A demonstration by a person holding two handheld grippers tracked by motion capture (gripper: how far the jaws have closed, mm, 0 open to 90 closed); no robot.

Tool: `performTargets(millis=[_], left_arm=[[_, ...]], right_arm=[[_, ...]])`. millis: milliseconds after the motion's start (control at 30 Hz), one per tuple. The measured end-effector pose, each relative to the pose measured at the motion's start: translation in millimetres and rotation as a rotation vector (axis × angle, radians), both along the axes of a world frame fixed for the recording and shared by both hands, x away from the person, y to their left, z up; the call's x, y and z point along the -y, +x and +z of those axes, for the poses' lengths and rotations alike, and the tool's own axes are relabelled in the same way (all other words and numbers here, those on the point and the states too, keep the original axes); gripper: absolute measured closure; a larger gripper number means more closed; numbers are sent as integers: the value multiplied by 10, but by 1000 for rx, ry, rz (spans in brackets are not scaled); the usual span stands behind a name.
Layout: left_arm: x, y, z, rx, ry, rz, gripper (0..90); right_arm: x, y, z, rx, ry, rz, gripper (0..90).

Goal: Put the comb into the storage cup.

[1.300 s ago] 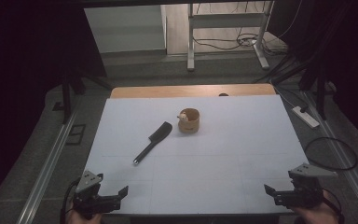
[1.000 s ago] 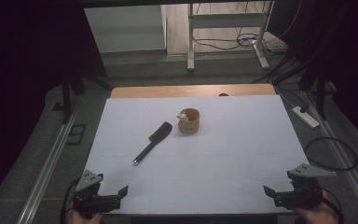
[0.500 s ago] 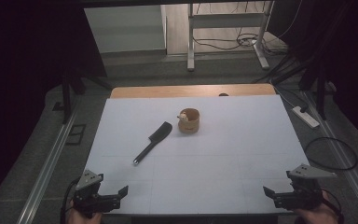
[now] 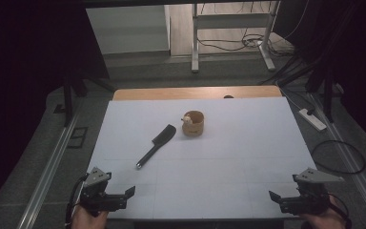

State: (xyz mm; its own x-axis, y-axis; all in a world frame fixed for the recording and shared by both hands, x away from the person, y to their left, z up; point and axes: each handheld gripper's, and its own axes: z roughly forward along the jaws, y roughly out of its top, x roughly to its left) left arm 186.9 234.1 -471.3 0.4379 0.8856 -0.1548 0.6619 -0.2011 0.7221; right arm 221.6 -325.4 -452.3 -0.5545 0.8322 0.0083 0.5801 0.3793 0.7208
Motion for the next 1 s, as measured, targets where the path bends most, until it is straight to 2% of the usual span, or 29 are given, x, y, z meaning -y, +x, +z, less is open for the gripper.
performTargets(millis=[167,267,467,600,1000], left_arm=[[-6,62,-15,-2,-4,6,7],[-10,126,-38,-18,-25,18,1],[2,196,-51,-29,-33,17,0],[27,294,-49,-33,-14,2,0],[97,493,-43,-55,-4,-26,0]], right_arm=[[-4,5,-1,-4,-1,5,0],[-8,9,-3,-5,-2,5,0],[-10,13,-5,-8,-3,8,0],[-13,14,-5,-8,-5,12,0],[-21,21,-9,-15,-13,15,0]])
